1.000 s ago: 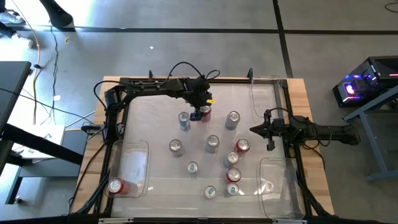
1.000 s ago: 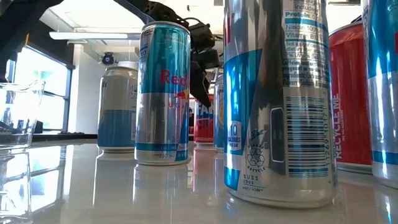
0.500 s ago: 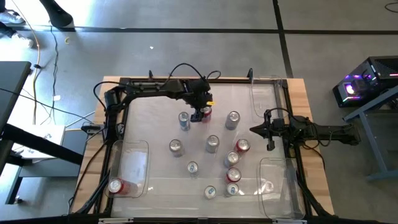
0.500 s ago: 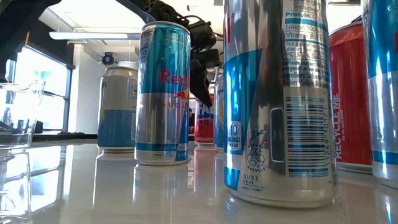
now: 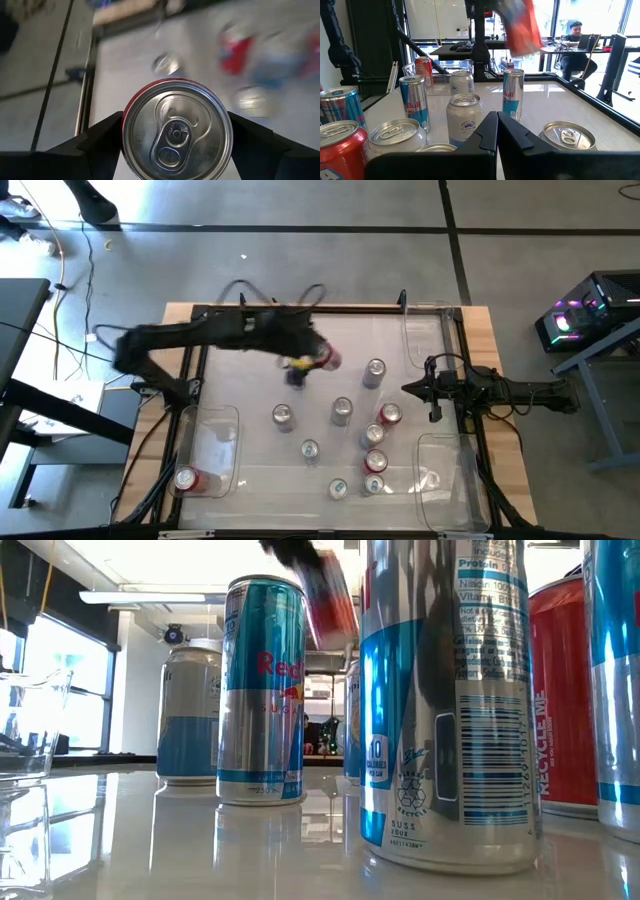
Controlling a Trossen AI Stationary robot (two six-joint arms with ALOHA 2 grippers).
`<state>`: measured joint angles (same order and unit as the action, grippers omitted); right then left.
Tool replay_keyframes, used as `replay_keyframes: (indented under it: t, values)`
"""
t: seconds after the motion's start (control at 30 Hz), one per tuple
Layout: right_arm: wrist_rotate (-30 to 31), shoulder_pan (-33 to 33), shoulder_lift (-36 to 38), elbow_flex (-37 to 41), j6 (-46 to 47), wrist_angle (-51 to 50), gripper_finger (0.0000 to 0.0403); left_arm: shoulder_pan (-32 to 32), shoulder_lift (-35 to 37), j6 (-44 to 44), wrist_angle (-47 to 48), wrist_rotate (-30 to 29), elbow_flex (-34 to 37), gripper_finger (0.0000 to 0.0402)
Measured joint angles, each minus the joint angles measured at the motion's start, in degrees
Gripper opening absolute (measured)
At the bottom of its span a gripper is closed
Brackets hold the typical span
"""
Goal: Sort soda cans
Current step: Put the top center red soda can into the bottom left transparent bin
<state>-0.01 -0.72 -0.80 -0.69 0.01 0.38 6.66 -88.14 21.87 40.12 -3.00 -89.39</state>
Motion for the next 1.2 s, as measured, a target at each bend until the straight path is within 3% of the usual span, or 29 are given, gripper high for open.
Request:
replay_keyframes:
  t: [0.2, 0.3, 0.5, 0.77, 1.2]
  values:
    - [0.0, 0.0, 0.0, 0.0, 0.0, 0.0, 0.0000, -12.5, 11.6, -8.8, 12.4, 0.2, 0.0, 0.0293]
    - [0.0, 0.0, 0.0, 0.0, 0.0, 0.0, 0.0000, -21.7, 14.1, -19.8, 18.3, -4.6, 0.0, 0.0293]
    - [0.0, 0.0, 0.0, 0.0, 0.0, 0.0, 0.0000, -40.4, 11.8, -43.6, 32.1, -15.2, 0.0, 0.0293]
    - [0.0, 0.0, 0.0, 0.0, 0.0, 0.0, 0.0000, -55.7, 8.2, -73.7, 47.6, -18.5, 0.7, 0.0293]
    - [0.0, 0.0, 0.0, 0.0, 0.0, 0.0, 0.0000, -72.0, 8.4, -101.1, 36.1, -21.6, 16.2, 0.0293]
